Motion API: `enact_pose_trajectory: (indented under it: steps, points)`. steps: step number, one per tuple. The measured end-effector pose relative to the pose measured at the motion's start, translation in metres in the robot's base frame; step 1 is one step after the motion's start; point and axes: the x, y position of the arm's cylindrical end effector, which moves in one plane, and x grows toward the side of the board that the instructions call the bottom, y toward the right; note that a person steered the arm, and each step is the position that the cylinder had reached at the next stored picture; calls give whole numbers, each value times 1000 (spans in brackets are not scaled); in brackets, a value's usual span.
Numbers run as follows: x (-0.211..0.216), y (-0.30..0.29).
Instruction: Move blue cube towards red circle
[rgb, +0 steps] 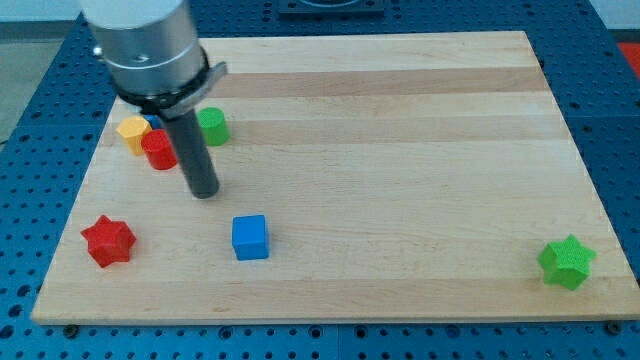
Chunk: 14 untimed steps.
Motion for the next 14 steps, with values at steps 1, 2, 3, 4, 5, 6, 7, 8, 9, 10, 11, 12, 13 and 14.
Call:
enact_pose_trajectory:
  steps: [1,2,3,4,5,6,7,8,9,10,11,12,13,14]
  points:
    - [0,-18]
    - [6,89]
    - [33,159]
    - [88,94]
    - [62,33]
    - [4,28]
    - [63,47]
    - [101,26]
    - [57,11]
    - [3,19]
    - [-30,20]
    - [26,40]
    - [56,30]
    - [34,-18]
